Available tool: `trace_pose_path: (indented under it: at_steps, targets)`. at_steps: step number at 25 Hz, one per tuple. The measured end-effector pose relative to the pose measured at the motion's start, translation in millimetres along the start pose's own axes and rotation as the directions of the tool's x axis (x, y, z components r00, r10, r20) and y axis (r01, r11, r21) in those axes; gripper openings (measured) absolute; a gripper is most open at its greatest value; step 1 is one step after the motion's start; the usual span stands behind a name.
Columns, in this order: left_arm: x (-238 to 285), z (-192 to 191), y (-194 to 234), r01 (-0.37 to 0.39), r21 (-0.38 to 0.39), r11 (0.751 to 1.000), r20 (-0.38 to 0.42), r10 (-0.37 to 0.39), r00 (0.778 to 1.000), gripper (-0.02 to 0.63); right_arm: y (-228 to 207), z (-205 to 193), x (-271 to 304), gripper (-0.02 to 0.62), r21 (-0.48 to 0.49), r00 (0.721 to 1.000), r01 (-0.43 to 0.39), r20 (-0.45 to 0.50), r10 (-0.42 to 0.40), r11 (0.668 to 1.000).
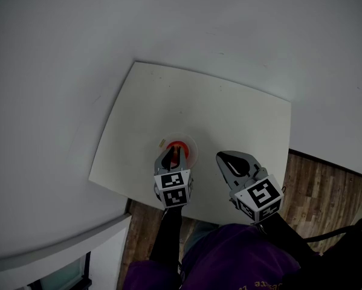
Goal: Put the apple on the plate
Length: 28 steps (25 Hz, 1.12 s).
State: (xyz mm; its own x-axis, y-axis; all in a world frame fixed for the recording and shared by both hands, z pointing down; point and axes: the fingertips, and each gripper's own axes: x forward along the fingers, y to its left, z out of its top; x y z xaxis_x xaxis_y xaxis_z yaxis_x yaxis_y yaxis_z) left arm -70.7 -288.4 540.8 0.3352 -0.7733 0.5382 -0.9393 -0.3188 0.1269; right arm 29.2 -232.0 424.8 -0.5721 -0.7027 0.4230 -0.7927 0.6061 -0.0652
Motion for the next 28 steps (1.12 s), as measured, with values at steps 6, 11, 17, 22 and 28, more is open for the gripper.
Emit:
trace_pose_path:
  at_steps: [6,11,17,22,28]
  targets:
    - [-11,4,-1,-0.003,-0.023,1.0,0.034,0.004,0.999,0.075,4,1,-1,0.011,-0.006,1.0,-0.01,0.009,0.01,1.0]
    - [-29,15,-3,-0.014,-0.032,0.999,0.097,0.017,0.995,0.014,8,3,-4,0.011,-0.011,1.0,-0.023,0.018,0.023,1.0]
    - [-63,28,-7,-0.03,-0.078,0.996,0.177,0.044,0.983,0.008,19,6,-9,0.011,-0.022,0.999,-0.042,0.033,0.043,0.999]
    - [-94,40,-13,-0.046,-0.119,0.992,0.239,0.074,0.968,0.008,27,9,-14,0.011,-0.034,0.997,-0.061,0.048,0.063,0.998]
    - [-123,38,-23,-0.066,-0.141,0.988,0.27,0.102,0.958,0.008,35,13,-24,0.011,-0.046,0.994,-0.078,0.073,0.081,0.996]
